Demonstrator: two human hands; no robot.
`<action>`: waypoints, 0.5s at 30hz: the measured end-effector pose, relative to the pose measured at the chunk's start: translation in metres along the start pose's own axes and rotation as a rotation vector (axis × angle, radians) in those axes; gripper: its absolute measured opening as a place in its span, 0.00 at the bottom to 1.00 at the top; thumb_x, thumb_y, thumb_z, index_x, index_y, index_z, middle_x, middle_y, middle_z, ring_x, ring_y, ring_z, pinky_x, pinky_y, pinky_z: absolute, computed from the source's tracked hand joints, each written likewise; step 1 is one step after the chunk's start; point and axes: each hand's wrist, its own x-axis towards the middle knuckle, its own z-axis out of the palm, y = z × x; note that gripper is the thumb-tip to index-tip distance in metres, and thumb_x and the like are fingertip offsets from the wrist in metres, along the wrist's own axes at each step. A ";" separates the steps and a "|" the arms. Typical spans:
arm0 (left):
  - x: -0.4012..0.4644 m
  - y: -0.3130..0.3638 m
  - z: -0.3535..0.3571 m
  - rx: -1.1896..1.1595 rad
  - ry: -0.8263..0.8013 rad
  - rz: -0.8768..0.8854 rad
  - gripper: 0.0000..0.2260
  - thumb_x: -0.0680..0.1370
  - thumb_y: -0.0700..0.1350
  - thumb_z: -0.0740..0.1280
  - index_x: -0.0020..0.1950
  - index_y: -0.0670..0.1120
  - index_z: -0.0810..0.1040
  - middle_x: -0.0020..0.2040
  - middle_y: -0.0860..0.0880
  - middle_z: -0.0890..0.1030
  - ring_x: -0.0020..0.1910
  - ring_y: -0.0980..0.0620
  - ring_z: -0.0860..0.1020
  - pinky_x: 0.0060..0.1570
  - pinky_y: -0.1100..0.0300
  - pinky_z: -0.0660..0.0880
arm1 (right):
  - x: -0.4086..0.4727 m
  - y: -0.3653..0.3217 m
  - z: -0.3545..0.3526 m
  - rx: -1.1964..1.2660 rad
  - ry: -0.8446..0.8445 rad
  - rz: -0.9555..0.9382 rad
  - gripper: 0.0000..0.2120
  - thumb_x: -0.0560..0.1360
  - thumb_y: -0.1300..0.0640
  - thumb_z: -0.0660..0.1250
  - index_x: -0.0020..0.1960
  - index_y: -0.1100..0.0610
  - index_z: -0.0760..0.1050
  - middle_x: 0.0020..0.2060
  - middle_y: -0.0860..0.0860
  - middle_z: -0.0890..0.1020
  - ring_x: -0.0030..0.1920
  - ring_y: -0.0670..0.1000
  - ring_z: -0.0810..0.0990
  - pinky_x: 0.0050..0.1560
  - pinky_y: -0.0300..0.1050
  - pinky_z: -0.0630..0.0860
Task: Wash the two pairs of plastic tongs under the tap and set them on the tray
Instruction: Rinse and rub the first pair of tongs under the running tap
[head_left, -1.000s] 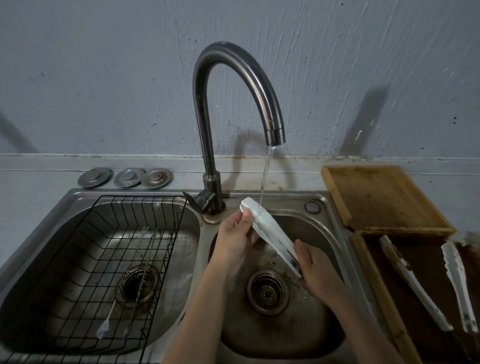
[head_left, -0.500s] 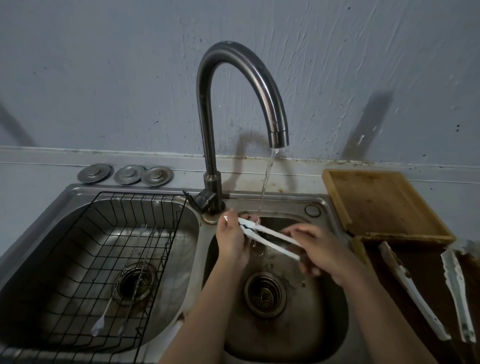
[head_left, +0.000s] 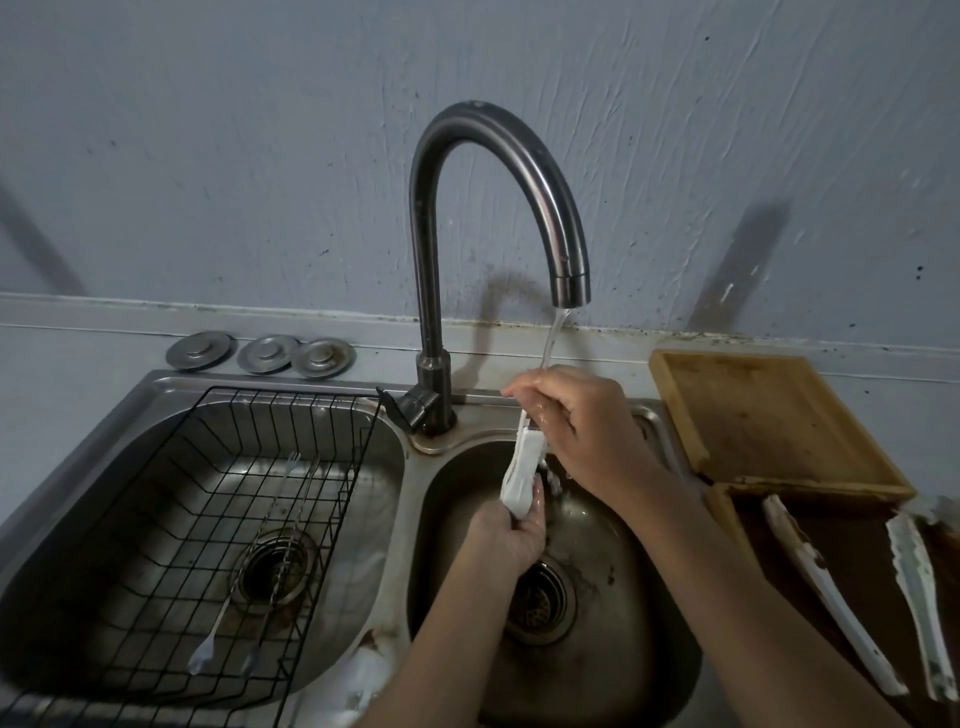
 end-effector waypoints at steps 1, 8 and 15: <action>-0.002 0.000 0.001 -0.006 -0.003 -0.004 0.13 0.80 0.40 0.59 0.49 0.29 0.72 0.37 0.32 0.76 0.30 0.41 0.78 0.51 0.58 0.79 | 0.001 0.000 0.001 -0.051 -0.031 -0.030 0.15 0.76 0.53 0.59 0.49 0.59 0.81 0.41 0.54 0.84 0.40 0.45 0.81 0.42 0.33 0.77; 0.001 0.011 0.000 0.063 0.006 0.134 0.12 0.81 0.39 0.57 0.61 0.34 0.70 0.46 0.36 0.76 0.49 0.39 0.79 0.48 0.52 0.78 | 0.005 0.009 0.001 -0.838 -0.113 -0.376 0.16 0.76 0.52 0.61 0.36 0.59 0.81 0.30 0.53 0.82 0.33 0.53 0.79 0.38 0.45 0.77; 0.014 0.016 0.005 0.357 0.072 0.325 0.17 0.80 0.43 0.54 0.68 0.39 0.66 0.69 0.40 0.71 0.43 0.45 0.78 0.27 0.65 0.72 | -0.025 0.023 0.025 -1.052 -0.641 -0.365 0.20 0.71 0.37 0.63 0.40 0.56 0.75 0.28 0.51 0.79 0.27 0.51 0.76 0.29 0.43 0.62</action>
